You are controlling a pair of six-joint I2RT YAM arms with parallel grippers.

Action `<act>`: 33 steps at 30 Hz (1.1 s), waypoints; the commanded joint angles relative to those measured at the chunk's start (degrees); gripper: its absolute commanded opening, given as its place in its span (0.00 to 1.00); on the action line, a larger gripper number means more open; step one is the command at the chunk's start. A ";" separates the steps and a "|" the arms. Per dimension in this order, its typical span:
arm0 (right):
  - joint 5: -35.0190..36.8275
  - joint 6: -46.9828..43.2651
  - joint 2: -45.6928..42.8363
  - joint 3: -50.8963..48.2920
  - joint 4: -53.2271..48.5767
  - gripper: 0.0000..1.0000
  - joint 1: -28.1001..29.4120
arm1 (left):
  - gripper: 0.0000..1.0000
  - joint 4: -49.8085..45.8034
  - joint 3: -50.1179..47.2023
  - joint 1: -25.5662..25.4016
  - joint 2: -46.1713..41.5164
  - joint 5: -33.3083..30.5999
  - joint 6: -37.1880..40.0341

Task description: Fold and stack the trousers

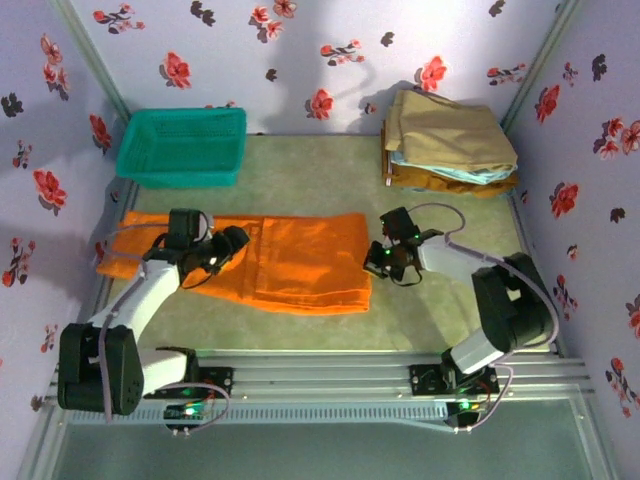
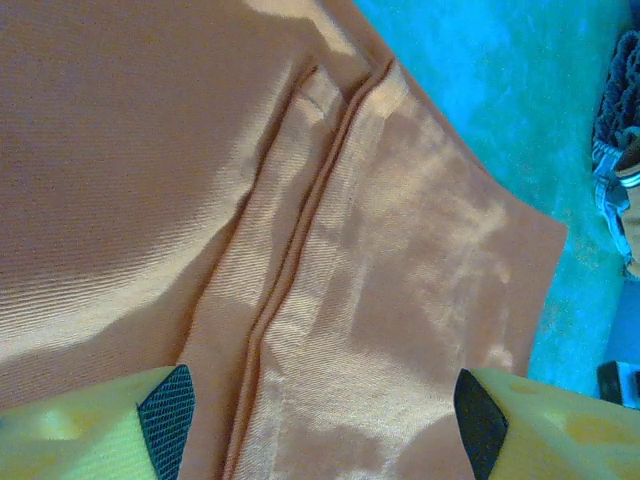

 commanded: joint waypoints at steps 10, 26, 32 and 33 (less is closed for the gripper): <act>13.88 -5.93 -14.63 -3.78 -17.30 0.00 -16.78 | 0.76 -7.45 1.81 3.72 -6.95 -0.76 2.63; 19.39 -13.46 -11.46 6.30 -24.66 0.00 -34.04 | 0.77 -6.21 -0.19 8.06 -3.68 -6.41 2.99; 22.49 -15.43 -10.44 10.22 -26.92 0.00 -36.01 | 0.77 -2.72 -2.14 9.35 -0.04 -6.36 2.51; 22.76 -15.82 -10.17 10.71 -27.04 0.00 -36.87 | 0.77 -2.35 -2.30 9.37 0.40 -6.06 2.60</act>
